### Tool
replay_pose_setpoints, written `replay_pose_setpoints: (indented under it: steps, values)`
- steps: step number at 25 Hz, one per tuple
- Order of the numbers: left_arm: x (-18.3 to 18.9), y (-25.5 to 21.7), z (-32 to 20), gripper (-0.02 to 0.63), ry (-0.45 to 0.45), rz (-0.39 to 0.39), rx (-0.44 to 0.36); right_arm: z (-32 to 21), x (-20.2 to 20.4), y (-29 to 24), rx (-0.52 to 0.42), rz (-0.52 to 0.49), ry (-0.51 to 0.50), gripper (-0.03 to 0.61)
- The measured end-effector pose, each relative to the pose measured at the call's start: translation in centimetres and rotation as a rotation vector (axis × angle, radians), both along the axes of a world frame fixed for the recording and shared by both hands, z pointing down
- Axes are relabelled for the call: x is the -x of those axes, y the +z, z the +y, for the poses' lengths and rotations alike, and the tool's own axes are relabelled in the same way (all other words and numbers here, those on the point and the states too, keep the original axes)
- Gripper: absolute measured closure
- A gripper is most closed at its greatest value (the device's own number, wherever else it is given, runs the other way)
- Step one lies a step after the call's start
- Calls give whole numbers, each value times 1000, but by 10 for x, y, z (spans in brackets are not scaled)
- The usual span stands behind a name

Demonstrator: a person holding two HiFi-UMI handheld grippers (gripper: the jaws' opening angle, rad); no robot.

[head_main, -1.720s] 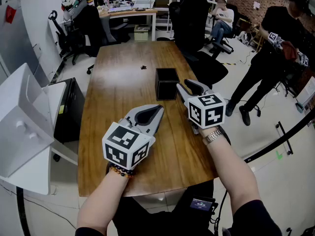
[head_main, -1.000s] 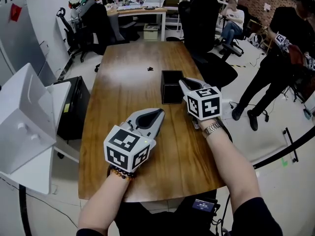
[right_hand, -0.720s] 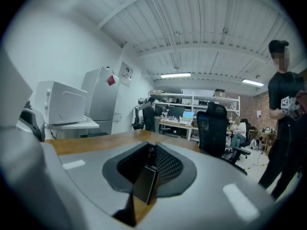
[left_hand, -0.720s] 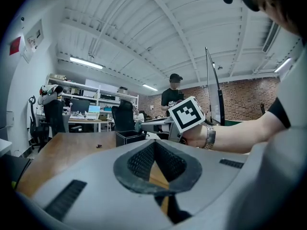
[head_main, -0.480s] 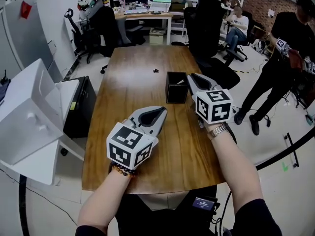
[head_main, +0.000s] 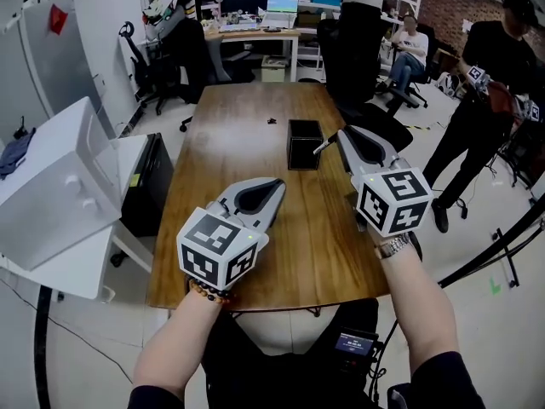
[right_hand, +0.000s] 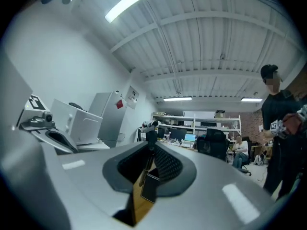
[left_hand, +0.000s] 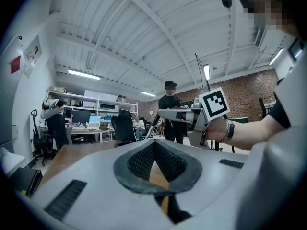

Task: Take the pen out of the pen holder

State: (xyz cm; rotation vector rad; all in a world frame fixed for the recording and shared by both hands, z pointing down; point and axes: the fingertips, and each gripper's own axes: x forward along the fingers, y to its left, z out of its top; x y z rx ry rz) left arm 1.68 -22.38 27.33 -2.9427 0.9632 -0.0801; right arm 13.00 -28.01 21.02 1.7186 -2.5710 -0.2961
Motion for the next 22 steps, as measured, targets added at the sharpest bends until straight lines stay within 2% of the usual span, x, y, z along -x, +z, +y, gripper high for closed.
replay_pose_setpoints:
  steps: [12,16,22]
  values:
    - [-5,-7,74,611,58,14,-44,122,9,10,-34,-26,-74,537]
    - [-11,-8,97,611,91,18,-62,150,11,23,-15,-46,-81,537]
    - [-13,-2,114,611,107,42,-47,176,16,42,6,-73,-96,537]
